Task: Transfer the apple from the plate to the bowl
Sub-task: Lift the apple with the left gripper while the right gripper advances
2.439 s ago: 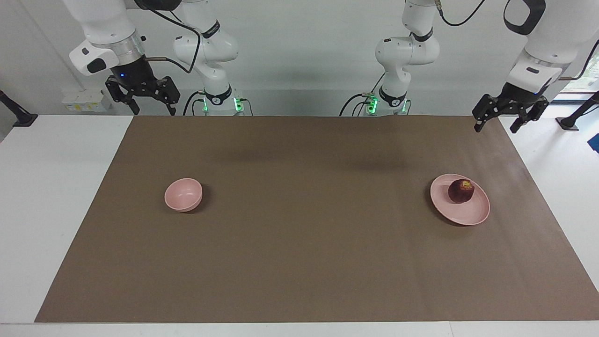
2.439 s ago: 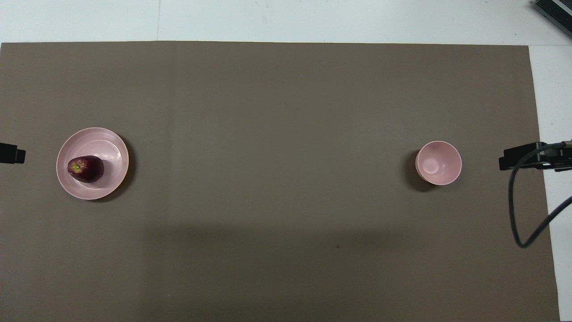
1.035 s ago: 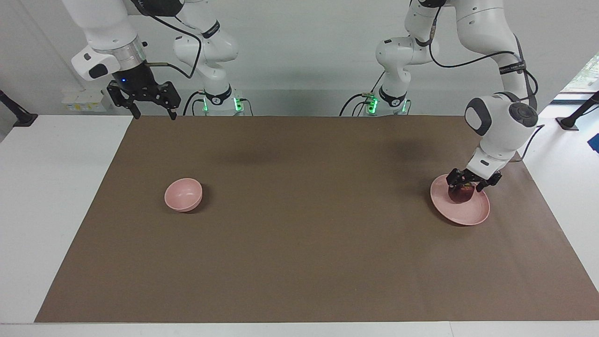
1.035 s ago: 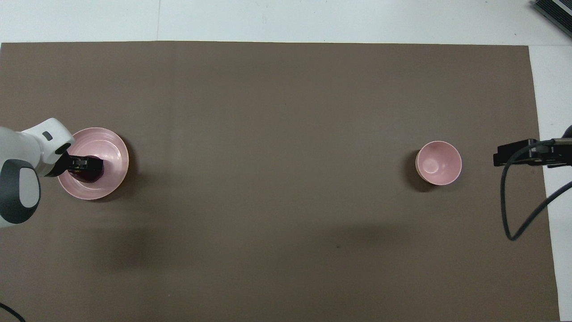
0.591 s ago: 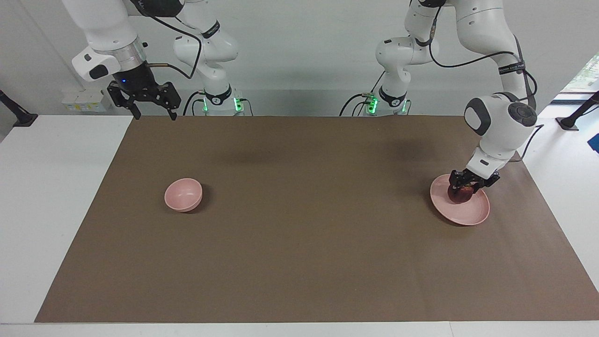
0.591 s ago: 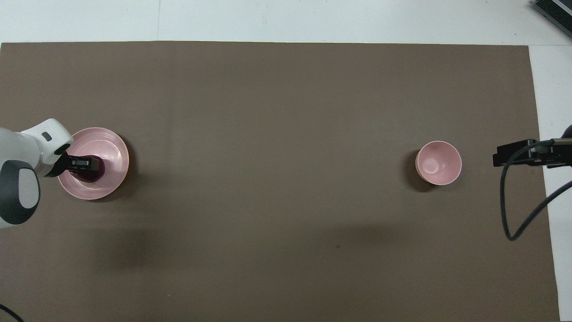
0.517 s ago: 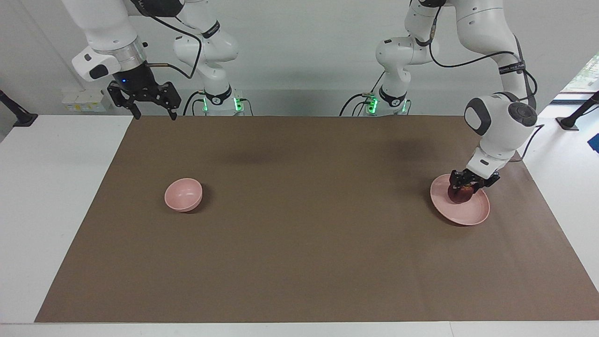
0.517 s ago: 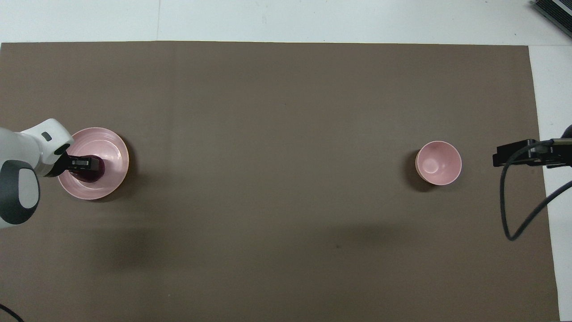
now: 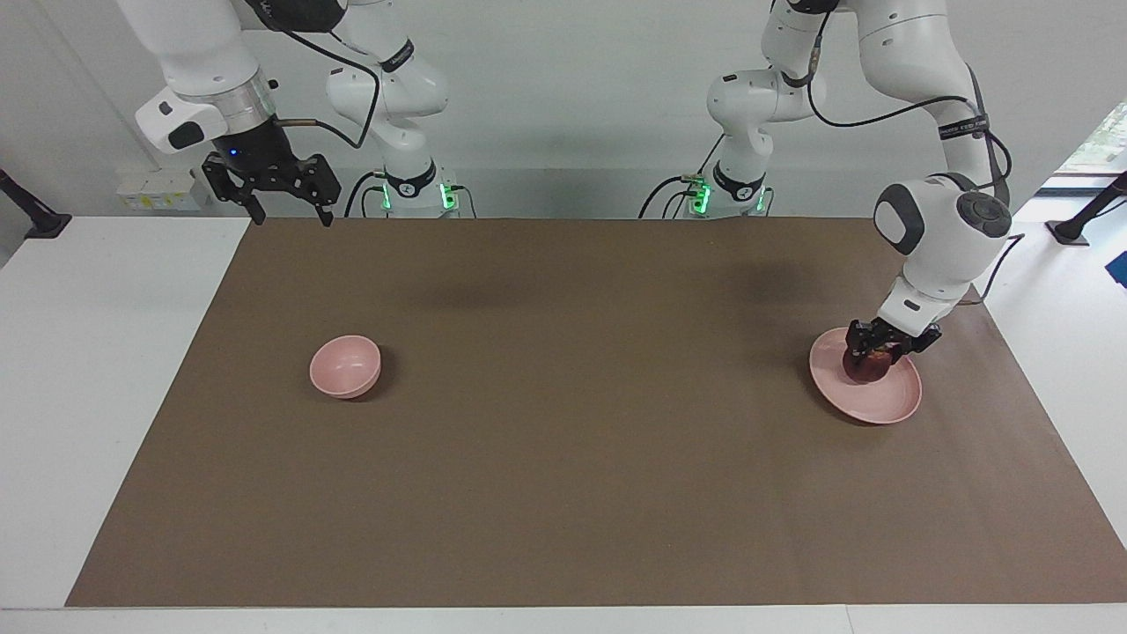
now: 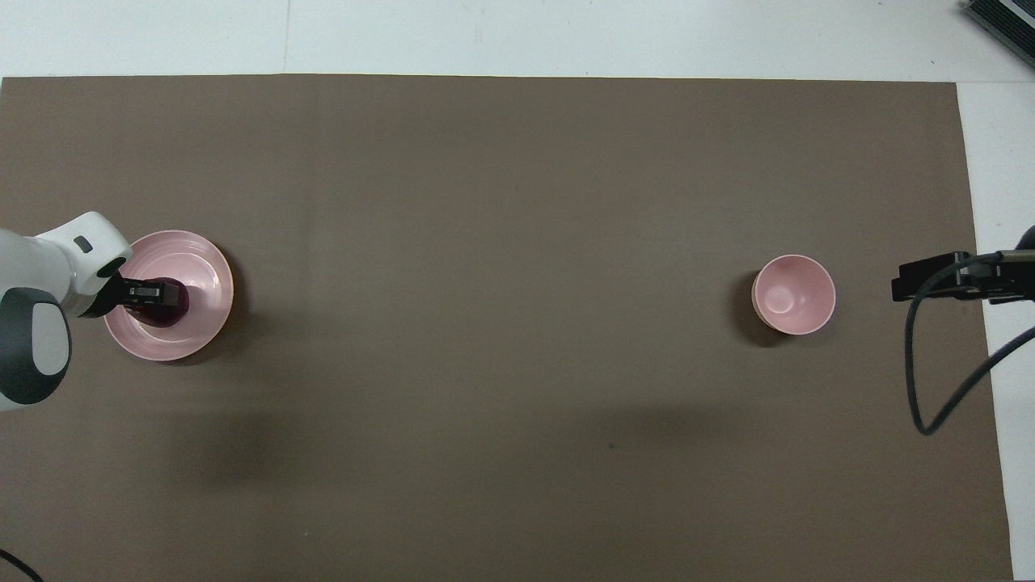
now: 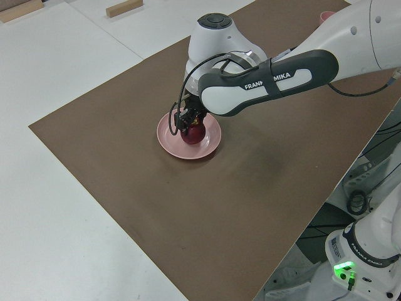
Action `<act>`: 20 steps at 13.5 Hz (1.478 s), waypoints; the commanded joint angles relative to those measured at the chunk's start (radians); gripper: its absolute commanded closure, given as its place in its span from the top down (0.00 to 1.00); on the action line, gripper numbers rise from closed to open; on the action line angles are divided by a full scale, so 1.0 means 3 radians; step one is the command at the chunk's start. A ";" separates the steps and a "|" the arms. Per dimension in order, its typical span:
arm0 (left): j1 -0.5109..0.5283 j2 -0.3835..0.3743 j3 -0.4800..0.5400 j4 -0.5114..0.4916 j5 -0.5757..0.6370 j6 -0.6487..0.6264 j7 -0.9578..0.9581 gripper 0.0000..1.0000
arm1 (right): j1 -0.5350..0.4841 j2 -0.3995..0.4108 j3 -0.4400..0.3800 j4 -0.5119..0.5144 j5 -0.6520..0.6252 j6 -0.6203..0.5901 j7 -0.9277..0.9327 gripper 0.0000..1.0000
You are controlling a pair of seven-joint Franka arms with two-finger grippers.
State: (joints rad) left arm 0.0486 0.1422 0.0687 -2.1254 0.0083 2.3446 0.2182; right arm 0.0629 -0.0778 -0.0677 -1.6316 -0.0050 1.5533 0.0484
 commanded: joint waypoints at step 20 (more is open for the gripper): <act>-0.0914 -0.0188 -0.0561 0.0816 -0.2481 -0.0969 -0.0625 0.00 | -0.0072 -0.0063 0.0006 -0.0186 0.0159 0.0094 0.0018 1.00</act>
State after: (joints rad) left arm -0.2227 0.0892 -0.0865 -1.8908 -0.6744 2.0468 0.0409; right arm 0.0583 -0.0782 -0.0722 -1.6522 0.0026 1.5533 0.0484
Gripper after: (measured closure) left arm 0.357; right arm 0.000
